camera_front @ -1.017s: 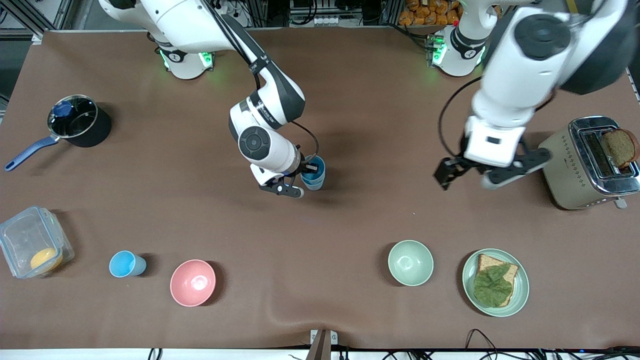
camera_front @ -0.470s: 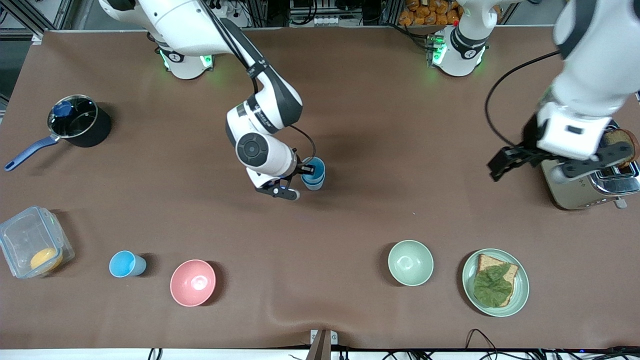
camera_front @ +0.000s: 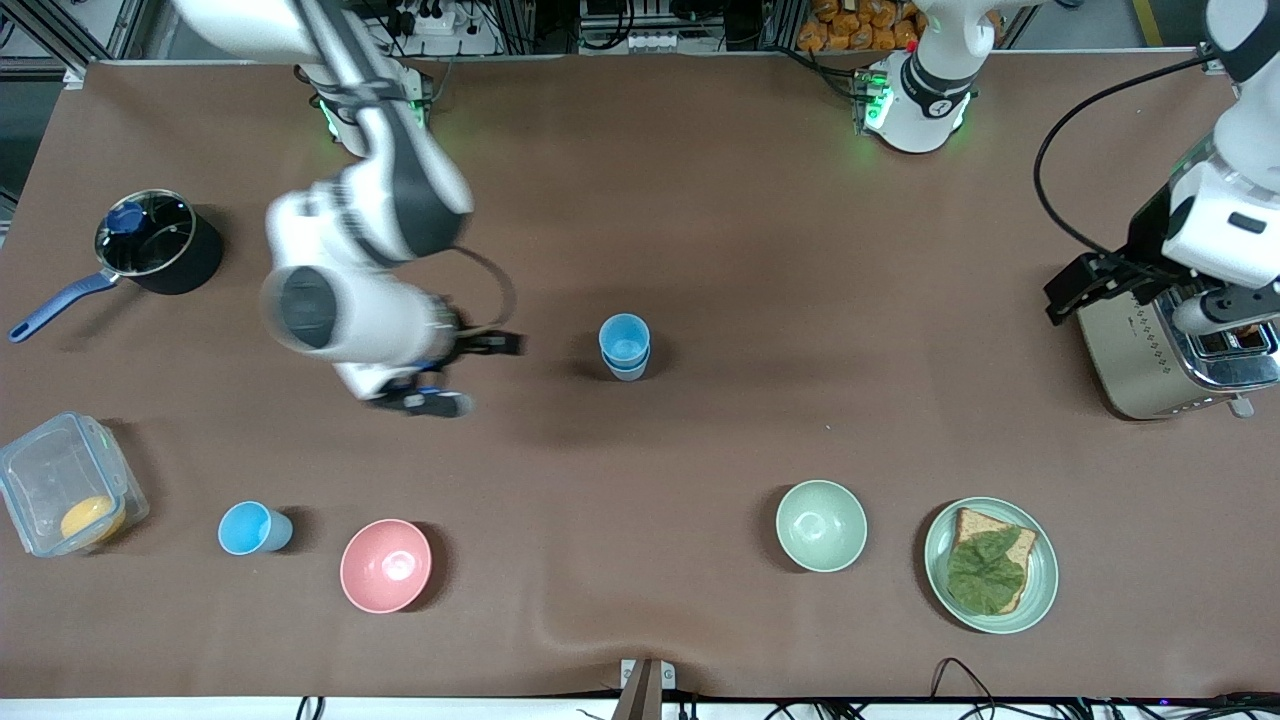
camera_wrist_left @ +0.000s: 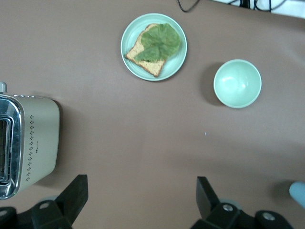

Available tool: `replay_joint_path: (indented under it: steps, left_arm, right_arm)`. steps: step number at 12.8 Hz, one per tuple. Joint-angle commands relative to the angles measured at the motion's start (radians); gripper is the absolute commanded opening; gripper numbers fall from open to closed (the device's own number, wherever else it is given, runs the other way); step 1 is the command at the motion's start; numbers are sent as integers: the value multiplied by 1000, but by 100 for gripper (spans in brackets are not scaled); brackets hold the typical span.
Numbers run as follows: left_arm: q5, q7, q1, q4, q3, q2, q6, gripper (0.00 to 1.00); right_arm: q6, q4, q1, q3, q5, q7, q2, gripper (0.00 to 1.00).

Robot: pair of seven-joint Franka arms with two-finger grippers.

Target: Stack blue cups with both arms

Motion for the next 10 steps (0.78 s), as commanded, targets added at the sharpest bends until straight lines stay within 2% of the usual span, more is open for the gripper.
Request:
replay_joint_path:
  steps: [1,5,8,10]
  left_arm:
    - [-48,71,-42,-11,68,-35,-50,100]
    - [-48,126,-34,-6,68,-26,-55,100]
    - [-48,127,-36,-9,63,-27,-96,100]
    - [-39,132,-37,-6,60,-29,-112,100]
  right_arm:
    - [-54,-60,-32,-77,-27,-155,-107,100]
    - [-80,-114,-43,-181,-133,-339,-242,100]
    - [-93,-105,-46,-195,-196,-341,-294,100]
    - [-116,-96,-56,-213,-199,-341,-316,100]
